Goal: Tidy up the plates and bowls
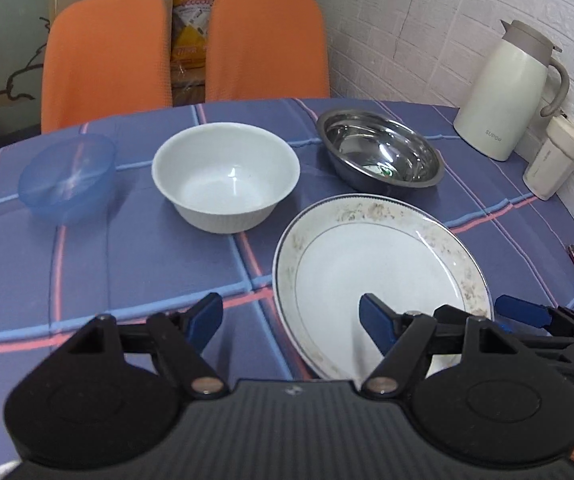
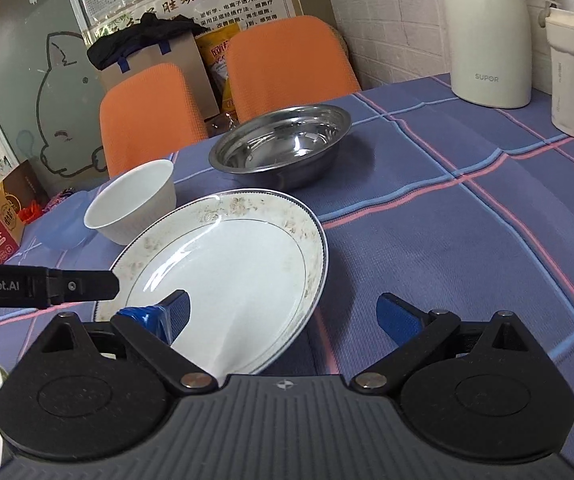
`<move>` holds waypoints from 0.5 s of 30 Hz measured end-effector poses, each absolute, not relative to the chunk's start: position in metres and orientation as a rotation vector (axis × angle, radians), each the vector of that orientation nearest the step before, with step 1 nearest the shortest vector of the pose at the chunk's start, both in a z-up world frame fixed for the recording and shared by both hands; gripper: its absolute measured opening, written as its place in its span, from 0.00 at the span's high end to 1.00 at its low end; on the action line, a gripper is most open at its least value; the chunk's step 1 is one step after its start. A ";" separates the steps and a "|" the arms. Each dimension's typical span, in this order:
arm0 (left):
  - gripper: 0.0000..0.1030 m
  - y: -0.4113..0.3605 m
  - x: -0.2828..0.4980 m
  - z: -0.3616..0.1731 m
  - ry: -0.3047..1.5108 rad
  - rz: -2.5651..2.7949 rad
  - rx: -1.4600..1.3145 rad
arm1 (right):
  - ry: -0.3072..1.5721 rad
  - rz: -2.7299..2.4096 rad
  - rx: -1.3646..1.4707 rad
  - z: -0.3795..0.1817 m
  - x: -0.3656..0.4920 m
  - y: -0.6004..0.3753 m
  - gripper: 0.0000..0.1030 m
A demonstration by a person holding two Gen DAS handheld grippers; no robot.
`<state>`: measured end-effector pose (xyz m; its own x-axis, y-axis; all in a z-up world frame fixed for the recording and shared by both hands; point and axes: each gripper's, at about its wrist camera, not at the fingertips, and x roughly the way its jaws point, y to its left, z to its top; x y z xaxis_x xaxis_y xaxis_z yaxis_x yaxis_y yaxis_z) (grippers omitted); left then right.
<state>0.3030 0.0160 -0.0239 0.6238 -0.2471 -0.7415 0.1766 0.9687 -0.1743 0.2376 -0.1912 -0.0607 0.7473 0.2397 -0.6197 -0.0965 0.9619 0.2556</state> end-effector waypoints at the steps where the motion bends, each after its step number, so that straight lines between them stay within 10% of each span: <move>1: 0.27 0.013 0.311 -0.028 0.874 -0.242 -0.091 | 0.719 0.188 0.205 -0.063 0.243 -0.189 0.15; 15: 0.27 -0.004 0.337 -0.051 0.891 -0.232 -0.043 | 0.686 0.192 -0.002 -0.070 0.257 -0.168 0.13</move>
<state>0.3369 -0.0044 -0.0511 0.6052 -0.2181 -0.7656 0.1823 0.9741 -0.1334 0.2567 -0.1682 -0.0699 0.7571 0.1752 -0.6294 -0.1766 0.9824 0.0611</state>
